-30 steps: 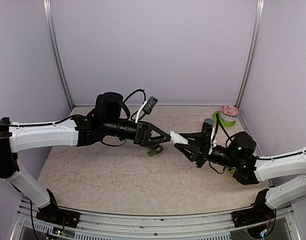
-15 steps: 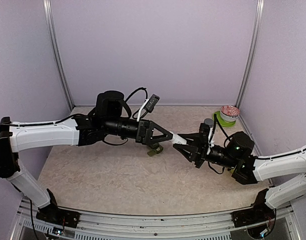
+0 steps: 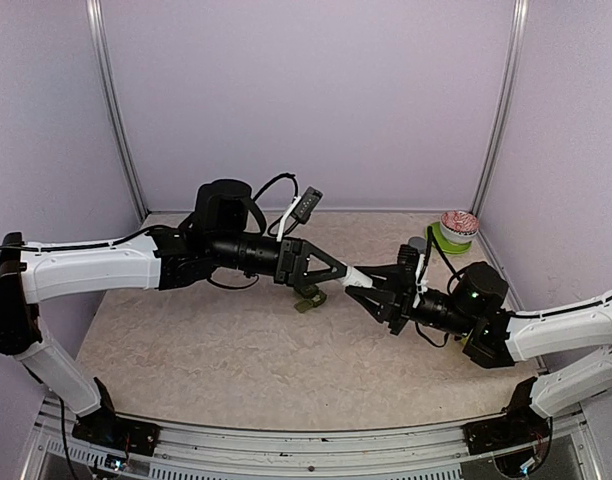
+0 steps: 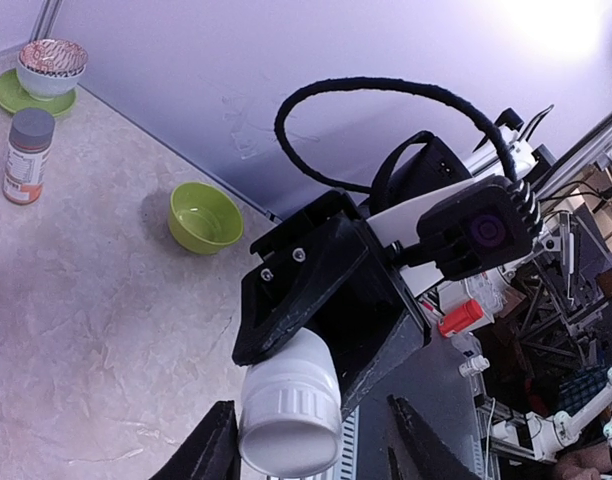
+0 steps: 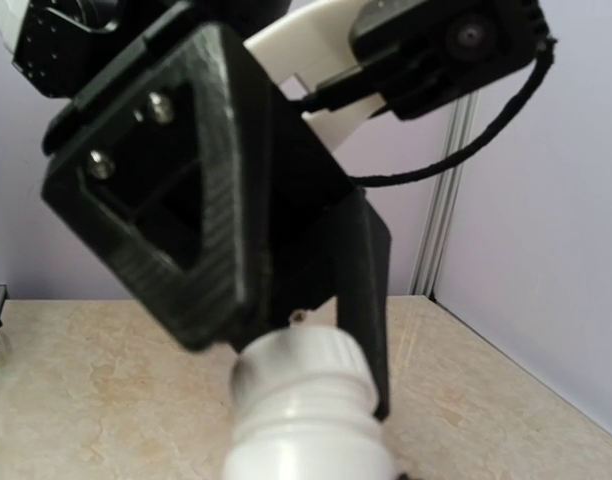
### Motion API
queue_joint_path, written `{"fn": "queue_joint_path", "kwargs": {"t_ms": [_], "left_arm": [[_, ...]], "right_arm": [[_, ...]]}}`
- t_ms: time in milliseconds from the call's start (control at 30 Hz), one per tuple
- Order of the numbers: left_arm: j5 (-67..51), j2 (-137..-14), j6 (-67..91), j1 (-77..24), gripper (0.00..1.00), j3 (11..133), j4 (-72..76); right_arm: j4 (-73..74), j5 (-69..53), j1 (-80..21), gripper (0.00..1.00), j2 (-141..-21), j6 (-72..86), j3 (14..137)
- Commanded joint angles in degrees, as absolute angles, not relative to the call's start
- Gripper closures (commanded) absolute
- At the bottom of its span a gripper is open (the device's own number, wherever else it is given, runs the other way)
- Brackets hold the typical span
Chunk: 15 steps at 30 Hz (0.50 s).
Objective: Sort the pills into containers
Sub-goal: Screw the lid of the pill bottle onto the pill bottle.
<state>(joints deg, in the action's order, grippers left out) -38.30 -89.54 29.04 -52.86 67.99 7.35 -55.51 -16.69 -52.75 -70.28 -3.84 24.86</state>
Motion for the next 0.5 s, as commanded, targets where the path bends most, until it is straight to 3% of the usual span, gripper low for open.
{"fn": "queue_joint_path", "kwargs": {"t_ms": [0, 467], "left_arm": [[-37.6, -90.0, 27.6, -53.3, 0.54, 70.0, 6.5], [-36.4, -90.8, 25.7, -53.9, 0.82, 71.5, 2.5]], "right_arm": [[-55.0, -16.2, -53.3, 0.73, -70.7, -4.1, 26.6], [-52.4, -17.9, -53.4, 0.73, -70.5, -7.5, 27.0]]}}
